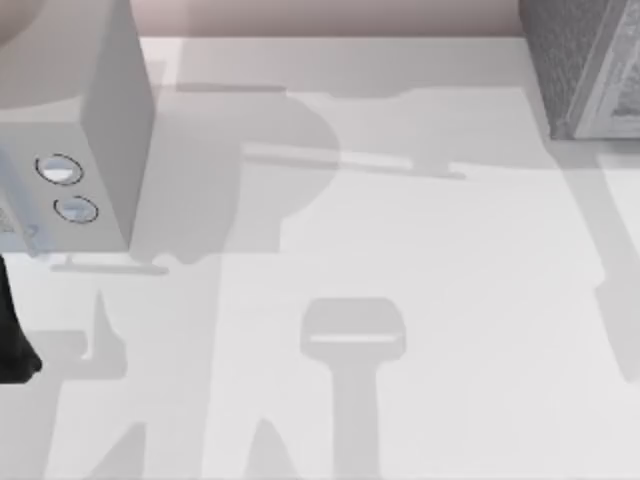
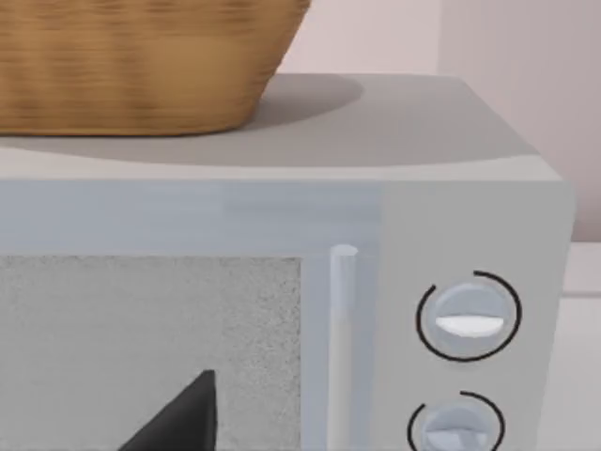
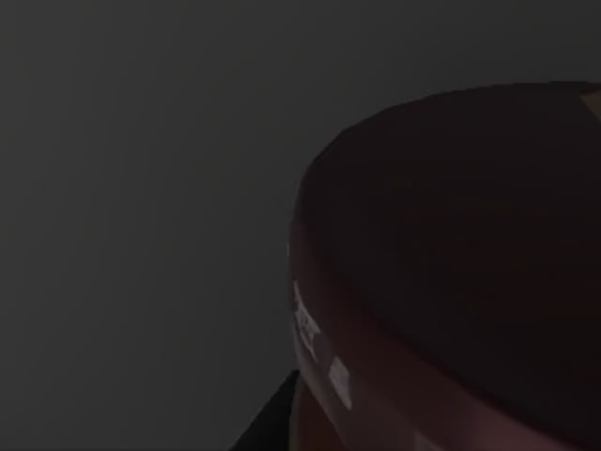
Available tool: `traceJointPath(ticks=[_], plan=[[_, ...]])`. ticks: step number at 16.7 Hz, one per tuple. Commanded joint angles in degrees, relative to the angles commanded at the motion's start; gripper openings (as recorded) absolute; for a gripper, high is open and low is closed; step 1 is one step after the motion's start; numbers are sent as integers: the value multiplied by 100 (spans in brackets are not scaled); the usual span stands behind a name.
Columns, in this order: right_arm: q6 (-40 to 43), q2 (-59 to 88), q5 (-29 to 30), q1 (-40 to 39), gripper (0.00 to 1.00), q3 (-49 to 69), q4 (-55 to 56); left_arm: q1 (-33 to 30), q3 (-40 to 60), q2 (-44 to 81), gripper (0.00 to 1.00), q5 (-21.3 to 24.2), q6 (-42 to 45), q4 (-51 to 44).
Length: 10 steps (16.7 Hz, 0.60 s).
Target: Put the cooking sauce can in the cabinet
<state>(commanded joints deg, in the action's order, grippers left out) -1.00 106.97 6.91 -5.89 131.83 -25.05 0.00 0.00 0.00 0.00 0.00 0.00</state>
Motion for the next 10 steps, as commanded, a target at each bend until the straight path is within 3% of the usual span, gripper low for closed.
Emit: traceJointPath(ticks=[7,10], plan=[[0,0,0,0,98,0,0,0,0,0,100,0,0,0],[0,0,0,0,100,0,0,0,0,0,100,0,0,0]])
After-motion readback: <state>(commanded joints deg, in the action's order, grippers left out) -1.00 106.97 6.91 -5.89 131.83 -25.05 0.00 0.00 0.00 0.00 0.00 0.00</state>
